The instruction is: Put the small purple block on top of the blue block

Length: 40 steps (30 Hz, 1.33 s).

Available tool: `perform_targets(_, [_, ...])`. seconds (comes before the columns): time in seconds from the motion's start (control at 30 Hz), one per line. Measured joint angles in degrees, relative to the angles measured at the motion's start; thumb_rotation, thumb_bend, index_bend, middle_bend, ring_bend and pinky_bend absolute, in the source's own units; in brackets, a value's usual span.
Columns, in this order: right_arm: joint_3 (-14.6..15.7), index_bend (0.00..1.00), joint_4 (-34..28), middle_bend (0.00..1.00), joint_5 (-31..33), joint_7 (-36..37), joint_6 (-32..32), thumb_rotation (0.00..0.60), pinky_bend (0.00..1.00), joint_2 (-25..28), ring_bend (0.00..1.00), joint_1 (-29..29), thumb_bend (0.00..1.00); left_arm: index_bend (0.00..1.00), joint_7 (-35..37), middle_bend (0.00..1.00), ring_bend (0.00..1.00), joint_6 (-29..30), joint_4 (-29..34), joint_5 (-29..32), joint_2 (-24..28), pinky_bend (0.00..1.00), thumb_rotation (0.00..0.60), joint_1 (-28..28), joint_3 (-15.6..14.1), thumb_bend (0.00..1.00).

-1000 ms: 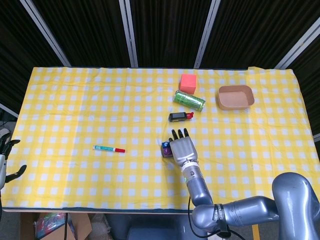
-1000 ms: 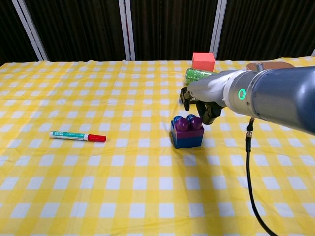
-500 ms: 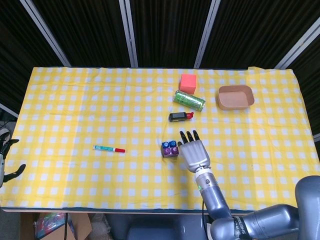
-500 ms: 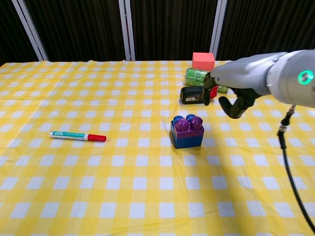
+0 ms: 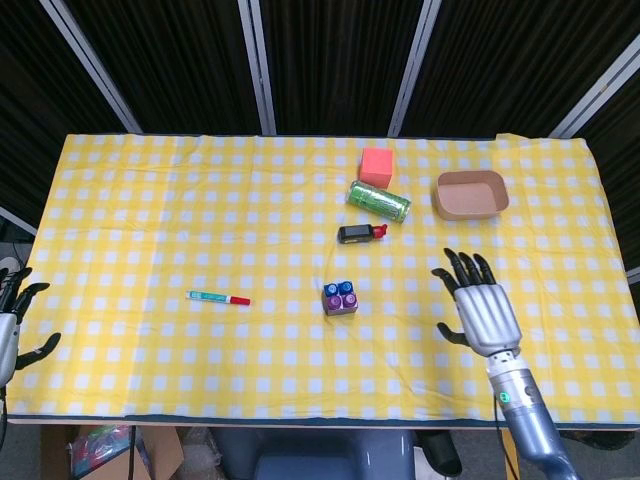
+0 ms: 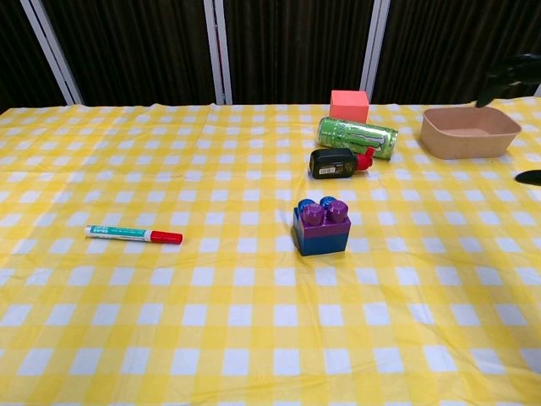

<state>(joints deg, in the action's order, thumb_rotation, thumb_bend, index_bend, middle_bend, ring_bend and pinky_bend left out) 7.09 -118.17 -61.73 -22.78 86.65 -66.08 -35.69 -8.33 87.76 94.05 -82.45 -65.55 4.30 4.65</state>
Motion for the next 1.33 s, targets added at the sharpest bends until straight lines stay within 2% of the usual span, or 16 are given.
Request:
perform_targets(0.17, [3.2, 0.22, 12.0, 0.02, -9.0, 16.2, -0.1, 0.6, 0.0, 2.0, 0.0, 7.7, 0.29, 0.24, -0.7, 0.09, 0.0, 0.1, 0.2, -0.5, -0.1, 0.05, 0.6, 0.0, -0.3, 0.24])
perform_targets(0.37, [4.2, 0.22, 24.8, 0.02, -14.3, 25.8, -0.3, 0.6, 0.0, 1.2, 0.0, 14.5, 0.29, 0.24, -0.7, 0.09, 0.0, 0.8, 0.6, -0.8, 0.1, 0.05, 0.6, -0.4, -0.4, 0.24])
perform_targets(0.53, [3.7, 0.22, 30.8, 0.02, -16.5, 26.5, 0.9, 0.6, 0.0, -0.5, 0.0, 18.2, 0.29, 0.24, -0.1, 0.09, 0.0, 0.9, 0.5, -0.6, 0.2, 0.05, 0.6, -0.6, -0.3, 0.24])
perform_targets(0.7, [1.9, 0.22, 36.3, 0.02, -17.0, 24.7, 2.8, 0.6, 0.0, -2.9, 0.0, 21.1, 0.29, 0.24, -0.1, 0.09, 0.0, 0.5, 0.3, -0.3, 0.2, 0.05, 0.6, -0.6, -0.3, 0.24])
perform_targets(0.97, [-1.7, 0.23, 43.3, 0.02, -17.4, 29.0, 3.1, 0.6, 0.0, -4.6, 0.0, 24.2, 0.29, 0.24, -1.1, 0.1, 0.0, 0.6, 1.2, -1.5, 0.0, 0.05, 0.6, -0.5, -0.8, 0.24])
perform_targets(1.17, [-3.8, 0.23, 44.9, 0.02, -18.0, 31.4, 3.5, 0.6, 0.0, -4.5, 0.0, 25.9, 0.29, 0.24, -1.0, 0.1, 0.0, 1.6, 0.5, -1.2, -0.4, 0.05, 0.6, -0.6, -0.1, 0.24])
perform_targets(1.33, [-4.7, 0.23, 43.6, 0.02, -19.2, 31.0, 3.6, 0.6, 0.0, -4.2, 0.0, 26.3, 0.29, 0.24, -0.6, 0.1, 0.0, 2.5, -0.3, -0.5, -0.3, 0.05, 0.6, -1.1, 0.4, 0.24])
